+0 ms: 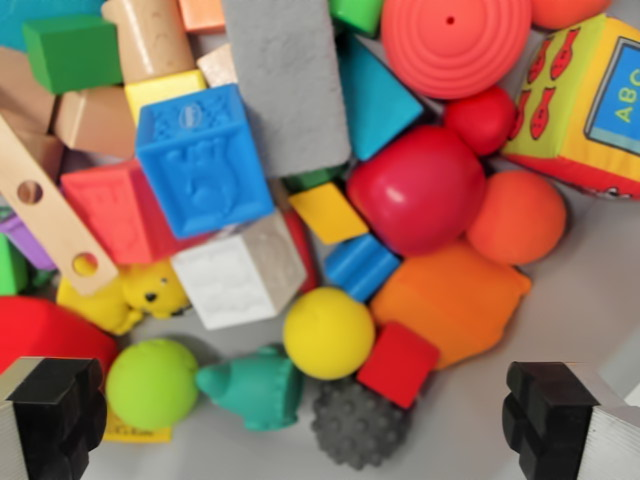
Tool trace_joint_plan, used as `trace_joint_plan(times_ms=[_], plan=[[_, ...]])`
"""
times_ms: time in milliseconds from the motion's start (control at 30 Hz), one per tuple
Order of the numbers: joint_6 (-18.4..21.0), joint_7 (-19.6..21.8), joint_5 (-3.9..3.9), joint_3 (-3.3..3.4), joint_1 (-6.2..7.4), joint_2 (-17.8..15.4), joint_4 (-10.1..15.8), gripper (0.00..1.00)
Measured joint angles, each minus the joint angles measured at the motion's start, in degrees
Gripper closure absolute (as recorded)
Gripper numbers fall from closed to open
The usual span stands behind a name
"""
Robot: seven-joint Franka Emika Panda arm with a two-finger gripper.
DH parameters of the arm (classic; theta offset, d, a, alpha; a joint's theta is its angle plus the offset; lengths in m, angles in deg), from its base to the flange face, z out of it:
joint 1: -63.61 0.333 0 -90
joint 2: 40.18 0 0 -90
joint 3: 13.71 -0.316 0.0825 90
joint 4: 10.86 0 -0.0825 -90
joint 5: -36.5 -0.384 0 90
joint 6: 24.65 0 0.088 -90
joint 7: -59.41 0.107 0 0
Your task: Pick an object from the bin
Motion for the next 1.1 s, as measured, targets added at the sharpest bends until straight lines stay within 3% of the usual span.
trace_joint_plan(times_ms=[1100], plan=[[-5.8, -27.6, -0.09, 3.5, -2.29, -1.8, 8.1, 0.0]])
